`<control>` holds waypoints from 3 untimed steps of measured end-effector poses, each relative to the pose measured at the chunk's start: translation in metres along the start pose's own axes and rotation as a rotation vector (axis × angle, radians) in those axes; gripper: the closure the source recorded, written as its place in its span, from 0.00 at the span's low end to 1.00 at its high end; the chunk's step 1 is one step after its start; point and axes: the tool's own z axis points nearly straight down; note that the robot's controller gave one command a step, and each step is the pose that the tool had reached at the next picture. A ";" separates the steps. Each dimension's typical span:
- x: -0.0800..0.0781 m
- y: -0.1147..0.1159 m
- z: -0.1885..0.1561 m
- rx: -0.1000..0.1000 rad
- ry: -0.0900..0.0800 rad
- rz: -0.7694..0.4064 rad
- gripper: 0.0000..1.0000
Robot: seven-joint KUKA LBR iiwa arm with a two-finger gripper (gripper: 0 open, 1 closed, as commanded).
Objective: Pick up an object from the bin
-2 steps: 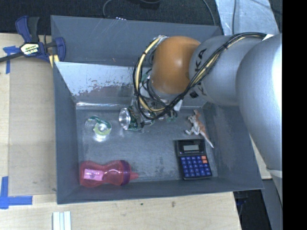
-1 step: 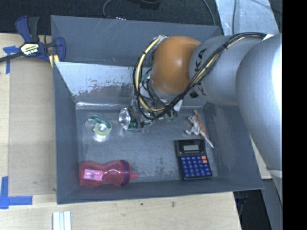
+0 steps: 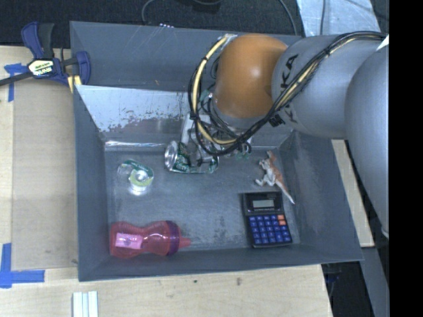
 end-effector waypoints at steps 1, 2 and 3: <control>0.011 -0.004 -0.073 0.001 -0.003 -0.006 1.00; 0.004 0.004 -0.088 0.001 -0.018 0.009 1.00; 0.009 0.003 -0.109 0.000 0.005 0.014 1.00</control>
Offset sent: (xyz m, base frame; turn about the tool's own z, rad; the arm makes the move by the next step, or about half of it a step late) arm -0.0092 0.0192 0.0214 0.0358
